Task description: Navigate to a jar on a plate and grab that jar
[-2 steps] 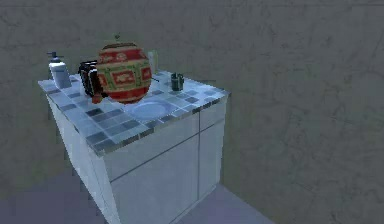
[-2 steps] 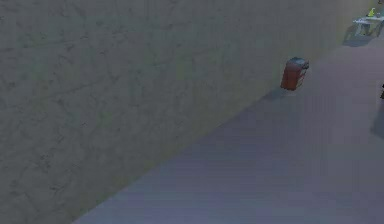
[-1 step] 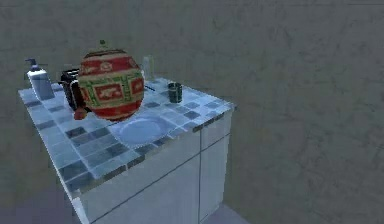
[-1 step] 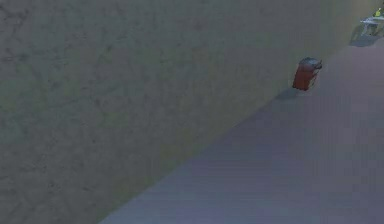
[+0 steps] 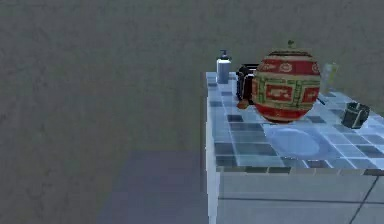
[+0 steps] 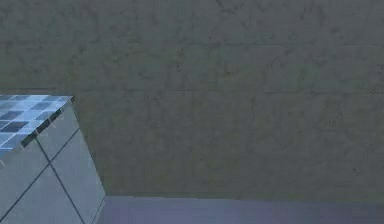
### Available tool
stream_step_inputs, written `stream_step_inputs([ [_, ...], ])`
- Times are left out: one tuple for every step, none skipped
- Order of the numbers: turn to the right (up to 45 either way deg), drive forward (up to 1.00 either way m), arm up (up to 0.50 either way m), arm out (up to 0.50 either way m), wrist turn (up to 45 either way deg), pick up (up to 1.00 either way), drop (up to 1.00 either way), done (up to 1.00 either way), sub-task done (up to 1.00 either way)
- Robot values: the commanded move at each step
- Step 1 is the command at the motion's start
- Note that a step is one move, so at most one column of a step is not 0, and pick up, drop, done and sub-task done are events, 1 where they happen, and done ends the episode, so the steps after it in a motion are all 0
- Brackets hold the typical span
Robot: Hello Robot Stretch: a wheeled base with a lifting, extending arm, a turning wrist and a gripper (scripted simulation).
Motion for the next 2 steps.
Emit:
stream_step_inputs([
  [-45.0,0.0,0.0,0.0,0.0,0.0,0.0,0.0,0.0],
  [-18.0,0.0,0.0,0.0,0.0,0.0,0.0,0.0,0.0],
])
